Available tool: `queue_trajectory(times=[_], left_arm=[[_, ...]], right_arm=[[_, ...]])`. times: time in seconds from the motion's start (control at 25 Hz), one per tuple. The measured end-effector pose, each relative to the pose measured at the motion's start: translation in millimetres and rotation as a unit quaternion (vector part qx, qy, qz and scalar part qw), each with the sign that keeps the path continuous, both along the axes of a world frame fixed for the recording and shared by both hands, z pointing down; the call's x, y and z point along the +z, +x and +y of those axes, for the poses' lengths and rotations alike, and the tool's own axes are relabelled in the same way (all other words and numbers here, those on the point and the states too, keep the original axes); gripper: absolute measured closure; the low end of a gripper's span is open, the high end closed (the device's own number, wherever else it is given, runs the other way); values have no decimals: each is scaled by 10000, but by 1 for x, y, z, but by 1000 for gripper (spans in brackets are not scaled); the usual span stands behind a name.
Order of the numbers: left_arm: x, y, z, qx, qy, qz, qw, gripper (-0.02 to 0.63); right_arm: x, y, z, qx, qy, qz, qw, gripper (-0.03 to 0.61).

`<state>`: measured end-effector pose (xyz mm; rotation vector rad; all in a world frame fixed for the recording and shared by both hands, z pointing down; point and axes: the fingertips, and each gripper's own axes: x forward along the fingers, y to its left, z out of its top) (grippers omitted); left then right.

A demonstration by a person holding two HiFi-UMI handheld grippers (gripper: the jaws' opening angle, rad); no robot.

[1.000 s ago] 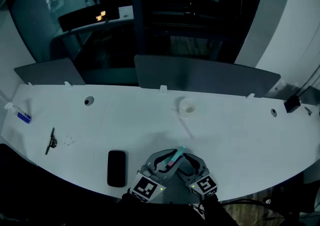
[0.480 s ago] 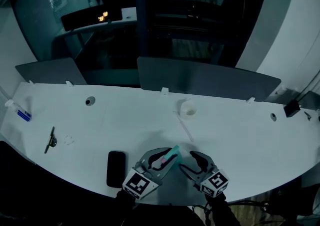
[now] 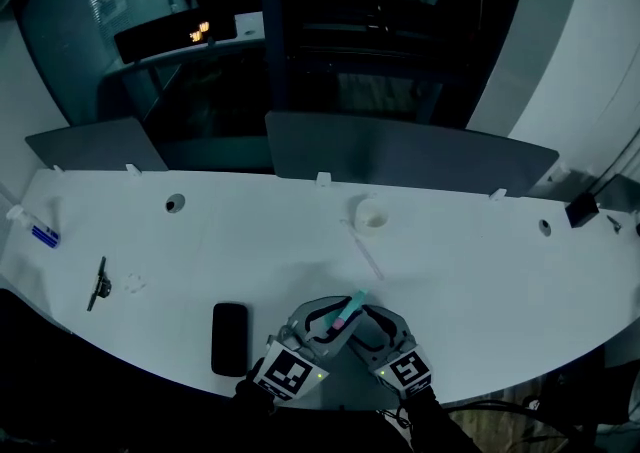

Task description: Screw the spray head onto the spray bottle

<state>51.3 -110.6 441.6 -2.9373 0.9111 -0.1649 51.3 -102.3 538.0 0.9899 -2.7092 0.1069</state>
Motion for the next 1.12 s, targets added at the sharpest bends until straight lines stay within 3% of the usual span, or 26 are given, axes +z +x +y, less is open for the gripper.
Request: queue_trajectory(times=[0.08, 0.16, 0.32, 0.4, 0.56, 0.76, 0.84, 0.96, 1.12], left_arm=[[4, 0, 1, 572, -29, -275, 9980, 505], [4, -1, 2, 965, -124, -283, 9949, 503], [2, 0, 2, 1289, -286, -122, 9912, 505], [1, 0, -1, 1083, -229, -101, 9938, 505], [0, -7, -2, -5, 7, 219, 9998, 505], [-4, -11, -6, -1112, 71, 503, 9925, 505], [2, -14, -8, -1208, -60, 531, 9912, 505], [0, -7, -4, -994, -157, 629, 9929, 505], [-6, 3, 1, -717, -17, 391, 9967, 503]], right_arm=[[0, 1, -1, -583, -83, -67, 9982, 299], [0, 5, -2, -1197, -219, -136, 9925, 313], [-1, 11, -1, -2057, -479, 50, 9774, 365], [-1, 10, -3, -1891, -668, 3, 9797, 365], [-5, 11, 1, -617, -565, -400, 9957, 364], [-1, -7, -1, 477, -100, -145, 9987, 342], [1, -8, -2, 601, -75, -2, 9982, 337], [6, -8, -2, 532, -173, 96, 9984, 322], [7, -8, -6, 310, -295, 88, 9990, 291]])
